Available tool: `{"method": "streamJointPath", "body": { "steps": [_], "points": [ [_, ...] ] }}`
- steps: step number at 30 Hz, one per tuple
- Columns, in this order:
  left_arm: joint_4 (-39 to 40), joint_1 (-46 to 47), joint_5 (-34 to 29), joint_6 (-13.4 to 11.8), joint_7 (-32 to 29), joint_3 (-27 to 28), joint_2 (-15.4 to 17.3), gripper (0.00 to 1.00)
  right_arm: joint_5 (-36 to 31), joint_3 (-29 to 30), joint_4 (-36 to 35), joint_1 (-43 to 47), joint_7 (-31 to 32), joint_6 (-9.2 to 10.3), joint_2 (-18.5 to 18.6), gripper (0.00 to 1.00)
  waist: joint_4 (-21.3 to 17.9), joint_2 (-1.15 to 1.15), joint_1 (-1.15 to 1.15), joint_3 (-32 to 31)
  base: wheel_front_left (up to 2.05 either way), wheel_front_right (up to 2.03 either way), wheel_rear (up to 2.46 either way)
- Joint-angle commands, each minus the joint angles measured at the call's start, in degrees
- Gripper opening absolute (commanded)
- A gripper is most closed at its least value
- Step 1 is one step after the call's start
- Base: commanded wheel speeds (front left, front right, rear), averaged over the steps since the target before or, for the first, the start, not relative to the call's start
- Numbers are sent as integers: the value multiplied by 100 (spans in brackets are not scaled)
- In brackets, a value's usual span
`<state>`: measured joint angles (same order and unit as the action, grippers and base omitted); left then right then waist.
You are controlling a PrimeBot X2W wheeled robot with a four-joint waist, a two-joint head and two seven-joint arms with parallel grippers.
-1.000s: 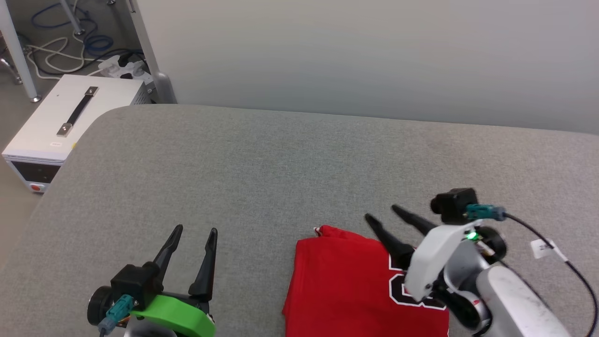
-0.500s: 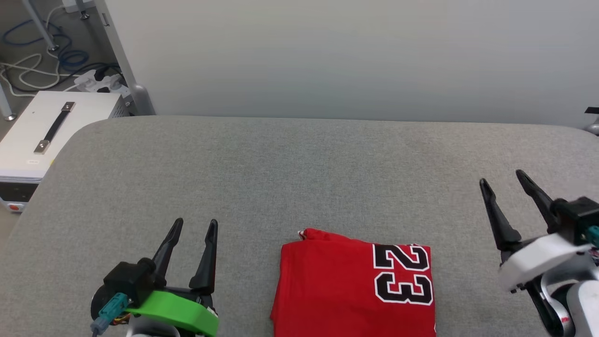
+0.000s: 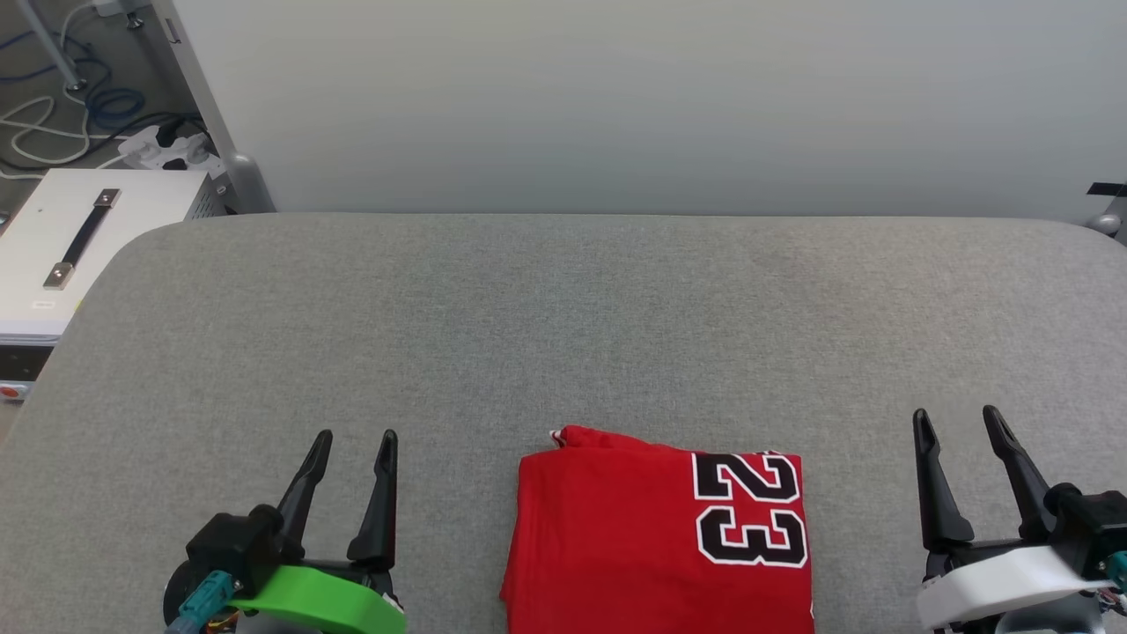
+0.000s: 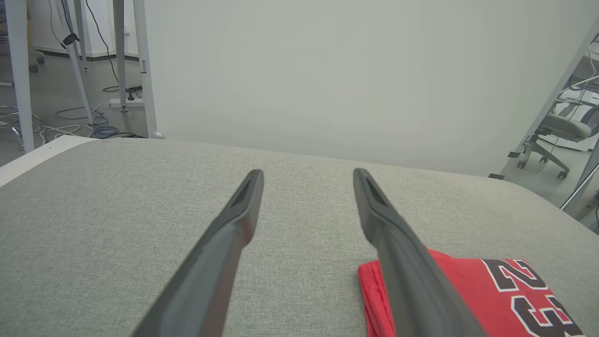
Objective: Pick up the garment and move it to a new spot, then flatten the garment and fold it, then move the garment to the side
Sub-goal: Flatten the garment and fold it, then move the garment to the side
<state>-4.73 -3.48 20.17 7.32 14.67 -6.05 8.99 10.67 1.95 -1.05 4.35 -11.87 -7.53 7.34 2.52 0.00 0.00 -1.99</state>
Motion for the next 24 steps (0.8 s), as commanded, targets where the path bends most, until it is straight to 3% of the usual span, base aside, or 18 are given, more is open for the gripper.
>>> {"method": "streamJointPath", "body": {
  "steps": [1,13,17,24],
  "points": [
    [11,-78,-53,16,33,-2,-2,100,-61,0,17,75,-42,4,-38,100,2,0,0,8,0,0,0],
    [-17,-18,-149,16,33,-84,30,100,9,-43,207,-5,318,4,-85,100,14,0,0,44,0,0,0],
    [-39,5,-122,16,33,-114,32,100,99,-277,91,-1,1454,4,7,100,30,0,0,75,0,0,0],
    [-57,105,-125,16,33,-189,35,100,777,-588,-611,-84,4301,4,183,100,102,0,0,254,0,0,0]
  ]
}}
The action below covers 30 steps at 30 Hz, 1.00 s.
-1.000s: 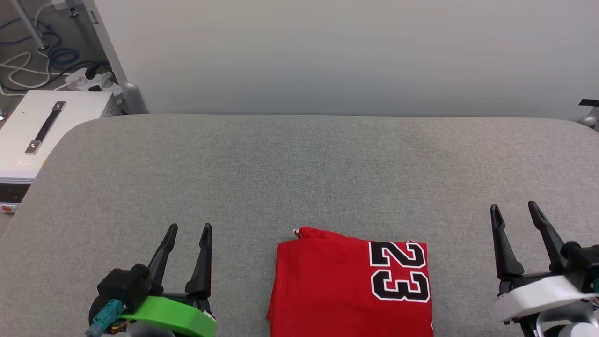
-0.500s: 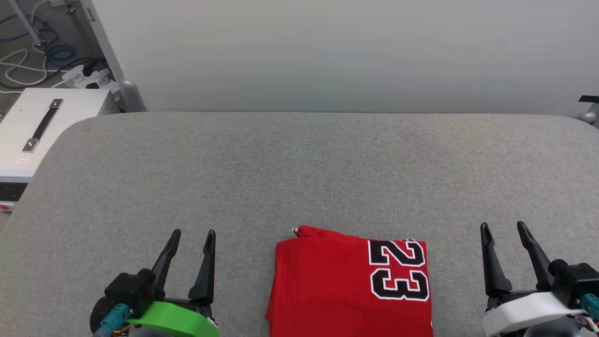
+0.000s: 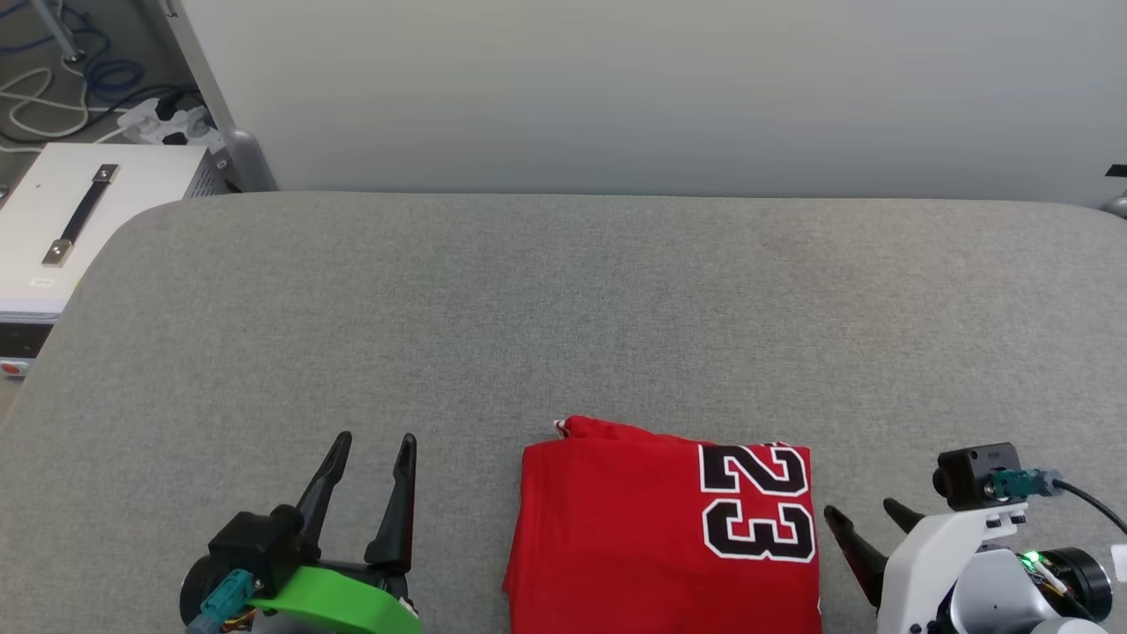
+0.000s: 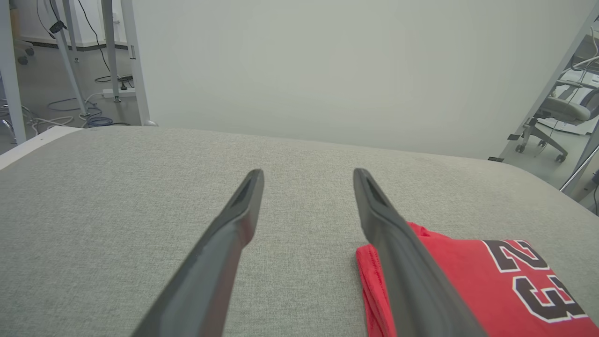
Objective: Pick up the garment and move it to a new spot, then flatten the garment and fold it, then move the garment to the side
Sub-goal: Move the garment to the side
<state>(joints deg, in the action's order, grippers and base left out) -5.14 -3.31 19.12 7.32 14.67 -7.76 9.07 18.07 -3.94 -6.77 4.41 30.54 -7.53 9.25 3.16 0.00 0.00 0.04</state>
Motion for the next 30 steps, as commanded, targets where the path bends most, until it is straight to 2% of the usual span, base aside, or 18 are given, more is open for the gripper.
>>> {"method": "streamJointPath", "body": {
  "steps": [1,4,10,19,26,27,28,30],
  "points": [
    [-15,115,-20,16,33,-36,28,100,85,15,-97,-111,388,4,0,100,62,0,0,88,0,0,0],
    [-21,224,-18,16,33,-106,31,100,87,126,-209,-213,1290,4,-15,100,171,0,0,224,0,0,0],
    [-57,384,-26,16,33,-174,30,100,112,172,-59,-486,1979,4,-78,100,382,0,0,488,0,0,0],
    [-78,613,-3,17,33,-231,14,100,54,135,542,-764,2065,4,-215,100,605,0,0,818,0,0,0],
    [-98,721,-4,17,33,-261,1,100,21,-136,1104,-834,1972,4,-275,100,672,0,0,938,0,0,0],
    [-116,734,-2,17,33,-261,6,100,6,-310,1285,-856,1888,4,-227,4,666,0,0,938,0,0,0],
    [-124,736,-2,17,33,-263,7,100,27,-352,1326,-874,1812,4,-215,0,657,0,0,929,0,0,0],
    [-138,727,4,17,33,-270,7,100,48,-418,1368,-928,1636,4,-165,0,621,0,0,886,0,0,0]
  ]
}}
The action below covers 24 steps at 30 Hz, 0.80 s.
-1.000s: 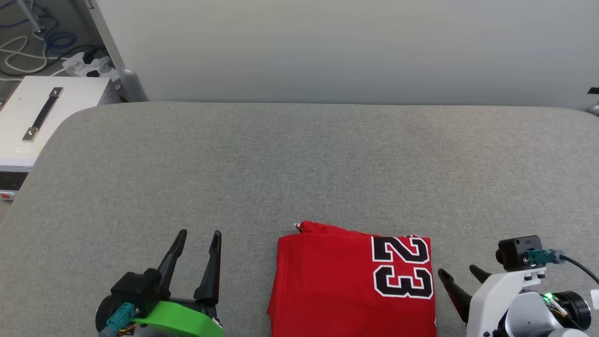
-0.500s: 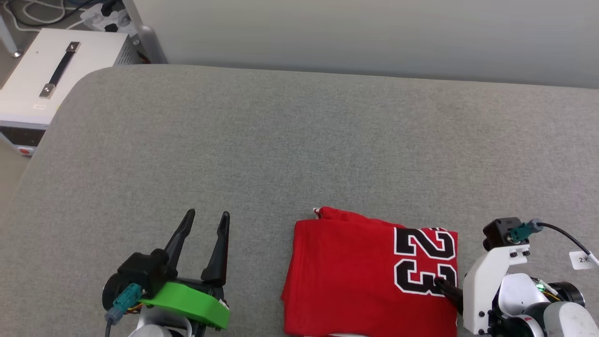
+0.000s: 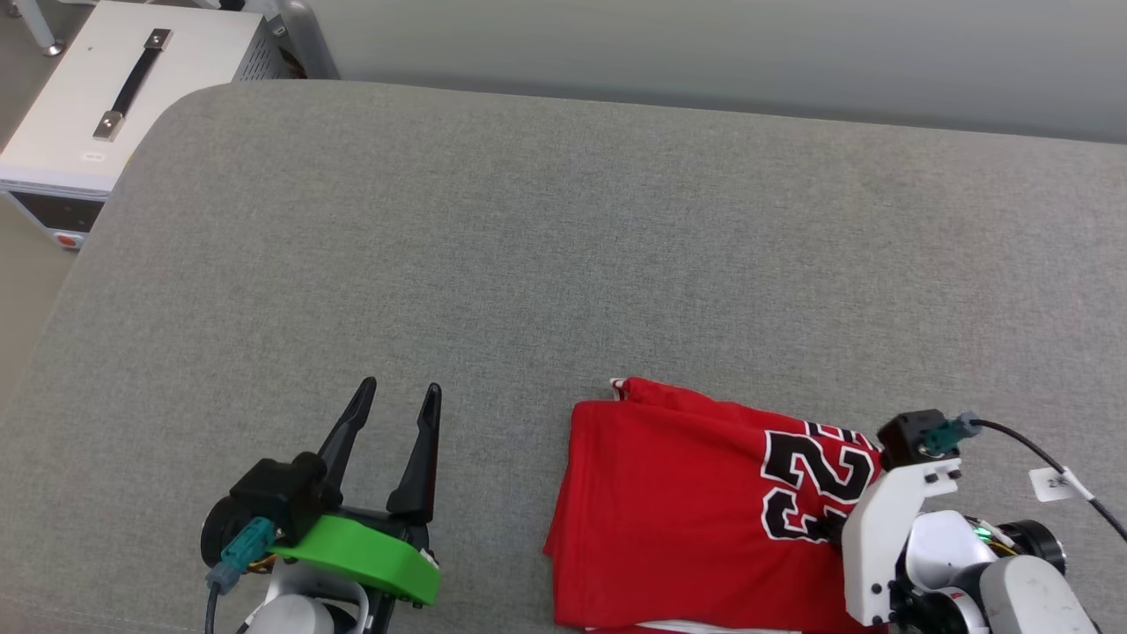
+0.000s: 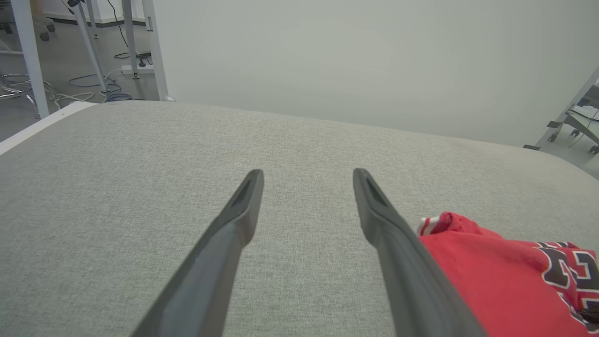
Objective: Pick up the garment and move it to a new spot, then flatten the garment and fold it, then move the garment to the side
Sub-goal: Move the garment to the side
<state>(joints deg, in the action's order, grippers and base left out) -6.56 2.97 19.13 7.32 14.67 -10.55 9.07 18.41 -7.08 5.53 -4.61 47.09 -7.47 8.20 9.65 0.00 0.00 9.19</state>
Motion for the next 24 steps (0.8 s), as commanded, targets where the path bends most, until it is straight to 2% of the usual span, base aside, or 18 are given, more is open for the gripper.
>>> {"method": "streamJointPath", "body": {
  "steps": [1,6,12,19,24],
  "points": [
    [-3,88,24,17,33,-3,7,100,1,-122,143,-68,-144,-2,-15,0,-54,0,0,-59,0,0,0],
    [-114,3,138,17,33,-64,73,100,-103,-351,96,-186,-632,-2,328,0,-241,0,0,-252,0,0,0],
    [-129,-119,242,17,33,-201,128,100,-170,-854,-214,-232,-970,-2,987,0,-558,0,0,-492,0,0,0],
    [-104,-214,293,17,33,-478,220,100,13,-1469,-658,-331,-1032,-2,2055,0,-1059,0,0,-629,0,0,0],
    [-7,-87,254,17,33,-737,218,100,115,-1704,-776,-528,-1040,-2,2926,0,-1385,0,0,-428,0,0,0]
  ]
}}
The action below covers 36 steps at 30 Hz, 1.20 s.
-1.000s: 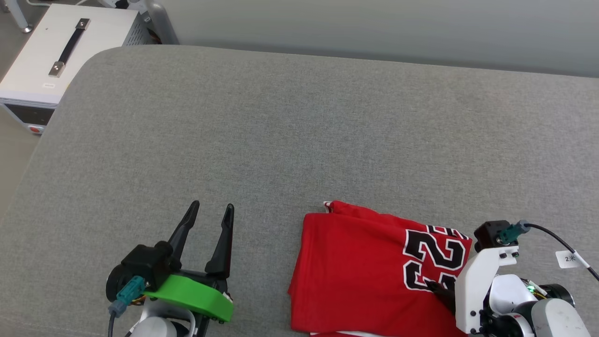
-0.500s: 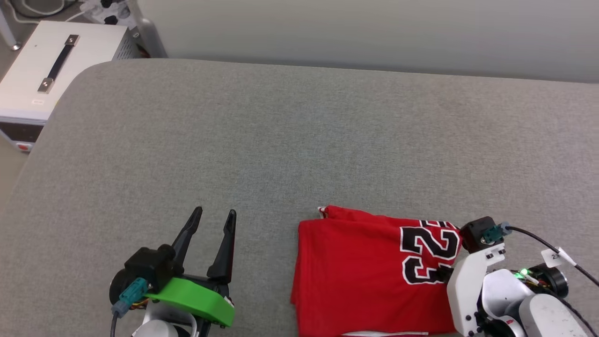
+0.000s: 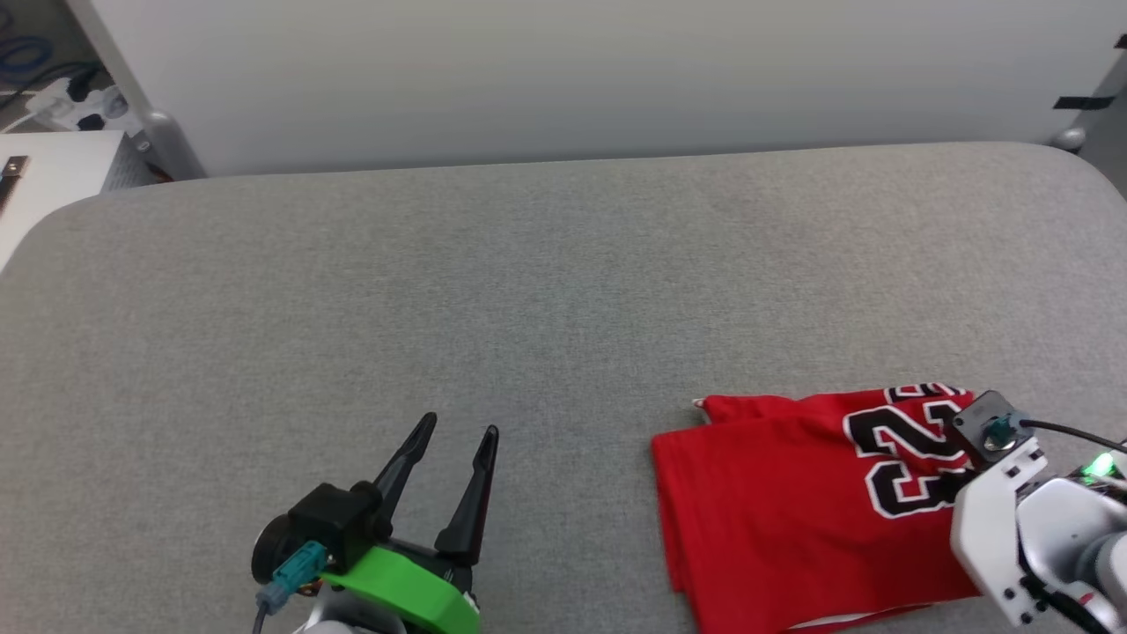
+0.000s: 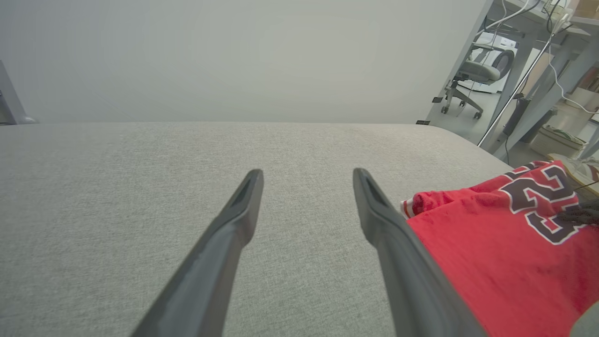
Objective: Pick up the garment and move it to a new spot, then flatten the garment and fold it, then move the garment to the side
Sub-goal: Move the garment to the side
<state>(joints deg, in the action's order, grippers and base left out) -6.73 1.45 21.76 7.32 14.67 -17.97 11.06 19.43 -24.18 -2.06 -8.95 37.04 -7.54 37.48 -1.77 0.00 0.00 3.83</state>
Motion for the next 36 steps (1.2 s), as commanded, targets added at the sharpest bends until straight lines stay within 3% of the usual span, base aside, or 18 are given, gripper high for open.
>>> {"method": "streamJointPath", "body": {
  "steps": [1,7,12,24,30,31,36],
  "points": [
    [35,130,-24,17,33,-69,26,100,28,-11,-13,-156,-52,5,199,0,-301,0,0,196,0,0,0],
    [203,655,-139,17,33,-547,110,100,-8,91,174,-564,-367,5,1181,0,-629,0,0,954,0,0,0],
    [304,1223,-241,17,33,-953,217,100,-115,428,663,-966,-863,5,1561,0,-833,0,0,1650,0,0,0],
    [596,2440,-423,17,33,-1354,540,100,-524,1805,2514,-1834,-1990,5,1372,0,-972,0,0,2964,0,0,0],
    [728,2701,-429,17,33,-1396,594,100,-970,2249,3252,-2146,-2456,5,1057,0,-900,0,0,3169,0,0,0],
    [785,2728,-443,17,33,-1389,618,100,-1113,2525,3525,-2301,-2651,5,858,0,-875,0,0,3207,0,0,0],
    [836,2712,-452,17,33,-1325,615,100,-1407,2745,3795,-2508,-2820,5,754,0,-837,0,0,3206,0,0,0]
  ]
}}
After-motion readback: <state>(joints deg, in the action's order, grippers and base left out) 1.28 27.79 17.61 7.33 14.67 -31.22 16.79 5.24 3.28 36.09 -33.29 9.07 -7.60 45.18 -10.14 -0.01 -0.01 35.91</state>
